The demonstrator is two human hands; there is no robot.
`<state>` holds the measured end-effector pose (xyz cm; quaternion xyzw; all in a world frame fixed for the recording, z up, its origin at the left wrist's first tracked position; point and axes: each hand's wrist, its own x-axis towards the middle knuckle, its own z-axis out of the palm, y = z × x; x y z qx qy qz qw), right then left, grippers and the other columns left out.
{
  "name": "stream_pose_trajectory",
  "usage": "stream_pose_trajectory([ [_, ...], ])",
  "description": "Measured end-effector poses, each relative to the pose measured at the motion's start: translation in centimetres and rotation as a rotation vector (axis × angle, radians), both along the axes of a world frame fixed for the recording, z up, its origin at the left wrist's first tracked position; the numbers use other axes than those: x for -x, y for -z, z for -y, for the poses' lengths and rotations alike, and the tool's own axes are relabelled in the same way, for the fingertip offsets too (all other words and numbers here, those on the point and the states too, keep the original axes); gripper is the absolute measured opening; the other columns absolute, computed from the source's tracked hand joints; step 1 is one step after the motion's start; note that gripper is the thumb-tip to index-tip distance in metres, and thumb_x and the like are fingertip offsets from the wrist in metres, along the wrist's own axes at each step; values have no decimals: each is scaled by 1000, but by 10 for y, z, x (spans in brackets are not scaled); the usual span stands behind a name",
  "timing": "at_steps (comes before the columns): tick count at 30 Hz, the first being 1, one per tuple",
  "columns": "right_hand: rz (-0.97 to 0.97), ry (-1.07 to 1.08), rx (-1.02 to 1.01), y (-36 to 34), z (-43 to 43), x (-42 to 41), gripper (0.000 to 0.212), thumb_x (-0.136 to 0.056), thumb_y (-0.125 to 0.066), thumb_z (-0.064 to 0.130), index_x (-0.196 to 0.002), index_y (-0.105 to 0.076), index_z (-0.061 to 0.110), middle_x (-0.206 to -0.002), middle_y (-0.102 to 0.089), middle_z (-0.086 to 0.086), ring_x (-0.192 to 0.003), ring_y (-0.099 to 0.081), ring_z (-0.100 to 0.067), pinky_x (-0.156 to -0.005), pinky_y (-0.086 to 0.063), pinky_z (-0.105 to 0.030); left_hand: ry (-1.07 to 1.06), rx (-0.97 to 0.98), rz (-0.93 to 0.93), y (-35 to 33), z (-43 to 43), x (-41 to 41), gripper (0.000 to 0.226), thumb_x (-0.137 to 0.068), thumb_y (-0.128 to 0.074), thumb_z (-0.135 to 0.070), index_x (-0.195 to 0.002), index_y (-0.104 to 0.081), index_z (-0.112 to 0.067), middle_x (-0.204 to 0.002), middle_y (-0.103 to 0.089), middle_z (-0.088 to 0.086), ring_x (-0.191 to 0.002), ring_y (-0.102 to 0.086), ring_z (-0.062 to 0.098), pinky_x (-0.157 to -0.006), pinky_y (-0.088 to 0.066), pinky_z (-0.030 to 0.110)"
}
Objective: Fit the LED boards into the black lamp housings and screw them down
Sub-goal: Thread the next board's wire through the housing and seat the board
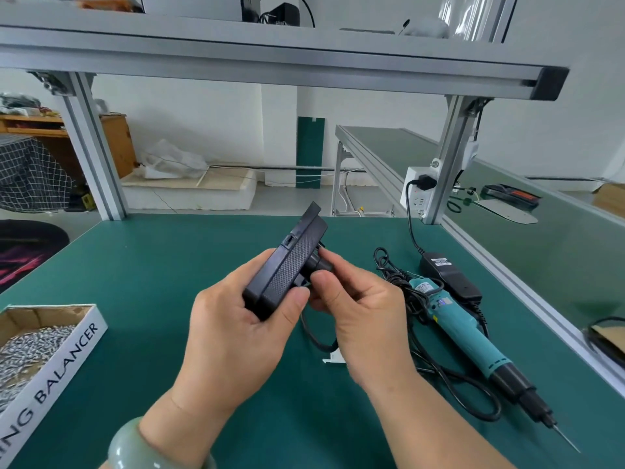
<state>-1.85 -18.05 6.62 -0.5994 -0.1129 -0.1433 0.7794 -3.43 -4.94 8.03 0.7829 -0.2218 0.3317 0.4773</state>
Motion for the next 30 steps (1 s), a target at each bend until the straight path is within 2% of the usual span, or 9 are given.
stream_pose_trajectory([
  [4,-225,-181,-255,1,-2,-2,36,-57,-76,30,-88,-77,13,-83,-75,-9,-66,-70,-15,-62,-57,-23,-8,-17,4,2,-2,0,36,-76,-60,-41,-101,-52,-66,-87,-64,-29,-71,-60,-6,-61,-38,-5],
  [7,-328,-299,-307,2,-4,-1,32,-56,-75,35,-77,-77,10,-76,-73,-7,-58,-66,-10,-52,-53,-18,-20,-9,-3,3,0,-1,28,-76,-60,-41,-102,-60,-51,-91,-64,-26,-73,-60,-6,-63,-37,-5],
  [10,-303,-337,-329,3,-1,-3,30,-65,-72,32,-84,-77,10,-80,-74,-5,-64,-67,-8,-57,-53,-17,-31,-17,-7,3,-1,-2,28,-77,-60,-41,-104,-61,-45,-91,-64,-28,-73,-59,-9,-63,-36,-5],
  [13,-274,-360,-330,2,6,-6,36,-70,-69,19,-105,-70,7,-91,-75,-7,-75,-70,-12,-66,-55,-20,-29,-33,-6,1,-2,-2,28,-77,-61,-42,-101,-57,-56,-89,-64,-30,-74,-59,-10,-63,-37,-6],
  [18,-305,-310,-237,1,8,-6,18,-66,-70,19,-80,-78,12,-74,-73,-5,-58,-66,-10,-53,-50,-18,15,-15,-9,0,-1,-2,37,-79,-68,-30,-99,-57,-59,-80,-66,-31,-73,-62,-11,-65,-38,-5],
  [20,-276,-303,-304,1,7,-5,17,-66,-68,15,-78,-79,12,-74,-74,-5,-59,-67,-10,-54,-50,-17,34,-12,-18,0,-2,-2,51,-77,-71,-20,-98,-56,-64,-79,-64,-39,-74,-61,-16,-66,-38,-5],
  [23,-221,-276,-358,0,5,-5,20,-62,-71,12,-80,-79,11,-79,-75,-8,-63,-69,-12,-58,-52,-17,55,-20,-29,-1,-4,-3,53,-77,-69,-19,-98,-56,-67,-80,-63,-41,-75,-60,-17,-65,-38,-5],
  [27,-92,-234,-235,2,3,-4,24,-71,-78,9,-94,-79,17,-94,-76,-9,-78,-71,-16,-73,-54,-20,48,58,-62,0,-6,-4,39,-75,-69,-19,-91,-64,-54,-76,-64,-39,-72,-60,-18,-64,-39,-4],
  [30,49,-94,23,2,6,-1,33,-79,-68,10,-95,-77,37,-92,-76,3,-84,-72,-12,-77,-55,-21,53,121,-107,0,-6,-2,32,-73,-68,-19,-85,-66,-48,-71,-65,-36,-66,-61,-15,-61,-40,-3],
])
